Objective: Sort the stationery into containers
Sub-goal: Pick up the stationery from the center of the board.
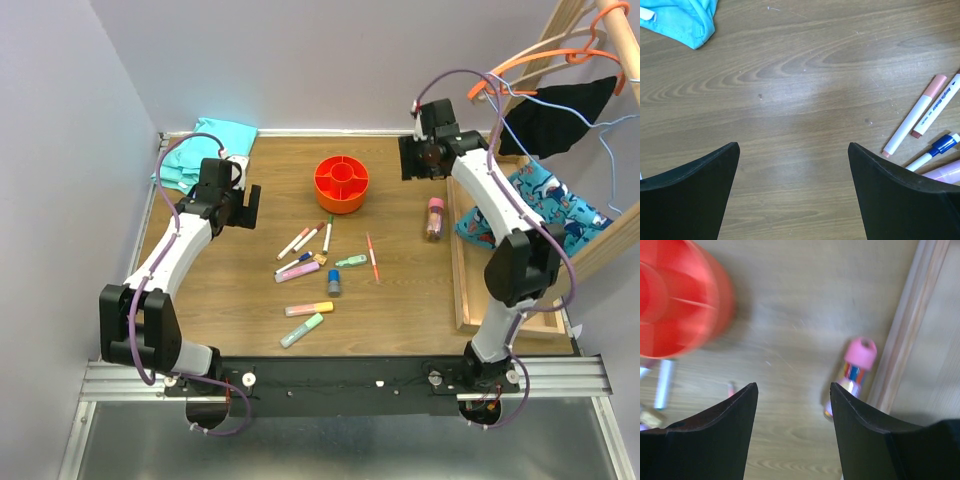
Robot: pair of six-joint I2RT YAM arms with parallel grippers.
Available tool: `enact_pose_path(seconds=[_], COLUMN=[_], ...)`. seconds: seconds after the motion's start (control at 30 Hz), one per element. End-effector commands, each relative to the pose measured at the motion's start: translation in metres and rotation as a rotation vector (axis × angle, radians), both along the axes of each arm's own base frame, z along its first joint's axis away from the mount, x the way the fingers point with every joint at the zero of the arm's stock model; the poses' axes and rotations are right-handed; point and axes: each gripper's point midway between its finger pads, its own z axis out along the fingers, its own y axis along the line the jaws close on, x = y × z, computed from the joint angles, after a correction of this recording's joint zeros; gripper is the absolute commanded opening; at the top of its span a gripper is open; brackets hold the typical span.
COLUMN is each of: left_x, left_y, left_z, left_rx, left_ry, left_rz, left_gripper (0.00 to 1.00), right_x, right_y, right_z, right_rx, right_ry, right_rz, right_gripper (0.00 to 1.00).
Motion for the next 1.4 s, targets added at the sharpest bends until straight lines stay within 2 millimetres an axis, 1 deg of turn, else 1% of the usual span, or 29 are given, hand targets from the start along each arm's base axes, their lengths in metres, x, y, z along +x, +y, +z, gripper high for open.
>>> enact_pose_path(seconds=[0.0, 0.03, 0.07, 0.1, 0.13, 0.17, 0.2, 0.23, 0.27, 0.3, 0.37, 0.4, 0.5, 0.53, 0.6, 0.63, 0.7, 0.73, 0.77, 0.83, 1.0, 1.07, 1.23, 1.37], left_x=[0.007, 0.005, 0.004, 0.003, 0.002, 0.000, -0.003, -0.004, -0.008, -0.009, -0.011, -0.011, -0.010, -0.009, -0.008, -0.008, -0.009, -0.009, -0.011, -0.013, -0.019, -0.020, -0.019, -0.017], left_y=[0.005, 0.007, 0.008, 0.008, 0.007, 0.005, -0.001, -0.004, -0.007, -0.007, -0.009, -0.011, -0.012, -0.008, -0.005, -0.002, -0.001, 0.000, 0.001, 0.001, 0.002, 0.001, 0.001, 0.000], left_z=[0.016, 0.017, 0.018, 0.024, 0.025, 0.020, 0.022, 0.019, 0.013, 0.012, 0.011, 0.014, 0.015, 0.016, 0.017, 0.019, 0.018, 0.018, 0.016, 0.016, 0.008, 0.007, 0.006, 0.006], left_rx=[0.036, 0.044, 0.050, 0.047, 0.037, 0.028, 0.004, -0.011, -0.016, -0.022, -0.053, -0.068, -0.073, -0.064, -0.072, -0.078, -0.076, -0.074, -0.076, -0.086, -0.100, -0.103, -0.105, -0.111], left_ry=[-0.042, -0.045, -0.047, -0.065, -0.073, -0.073, -0.083, -0.082, -0.073, -0.074, -0.068, -0.080, -0.108, -0.115, -0.119, -0.121, -0.125, -0.125, -0.119, -0.117, -0.097, -0.093, -0.087, -0.084], left_rz=[-0.012, -0.012, -0.009, -0.010, -0.010, -0.013, -0.033, -0.042, -0.047, -0.040, -0.012, -0.015, -0.022, -0.005, 0.012, 0.016, 0.019, 0.017, 0.021, 0.027, 0.032, 0.029, 0.030, 0.034], left_gripper=[0.99, 0.99, 0.99, 0.99, 0.99, 0.99, 0.99, 0.99, 0.99, 0.99, 0.99, 0.99, 0.99, 0.99, 0.99, 0.99, 0.99, 0.99, 0.99, 0.99, 0.99, 0.99, 0.99, 0.99], right_x=[-0.030, -0.029, -0.027, -0.025, -0.019, -0.015, -0.012, -0.006, -0.005, -0.003, -0.005, -0.006, -0.010, -0.008, -0.001, 0.001, 0.008, 0.016, 0.020, 0.026, 0.026, 0.025, 0.014, 0.011], right_y=[-0.040, -0.048, -0.049, -0.051, -0.052, -0.054, -0.055, -0.057, -0.063, -0.067, -0.077, -0.082, -0.090, -0.091, -0.089, -0.090, -0.092, -0.092, -0.091, -0.091, -0.095, -0.096, -0.100, -0.105], right_z=[-0.079, -0.089, -0.092, -0.094, -0.093, -0.099, -0.100, -0.102, -0.105, -0.112, -0.115, -0.123, -0.139, -0.144, -0.142, -0.146, -0.144, -0.139, -0.142, -0.140, -0.156, -0.159, -0.167, -0.174], right_rx=[-0.070, -0.078, -0.069, -0.072, -0.073, -0.089, -0.098, -0.105, -0.129, -0.149, -0.202, -0.226, -0.274, -0.277, -0.268, -0.275, -0.289, -0.284, -0.289, -0.288, -0.323, -0.335, -0.355, -0.379], right_ry=[0.272, 0.302, 0.308, 0.308, 0.292, 0.295, 0.284, 0.266, 0.260, 0.264, 0.267, 0.283, 0.308, 0.307, 0.289, 0.298, 0.280, 0.256, 0.256, 0.240, 0.261, 0.265, 0.299, 0.310], right_rz=[-0.133, -0.158, -0.178, -0.187, -0.193, -0.205, -0.213, -0.226, -0.258, -0.276, -0.318, -0.329, -0.361, -0.371, -0.378, -0.380, -0.394, -0.398, -0.396, -0.401, -0.399, -0.396, -0.394, -0.404], right_gripper=[0.68, 0.68, 0.68, 0.68, 0.69, 0.70, 0.70, 0.71, 0.72, 0.72, 0.73, 0.73, 0.73, 0.72, 0.71, 0.70, 0.70, 0.70, 0.70, 0.69, 0.69, 0.69, 0.69, 0.69])
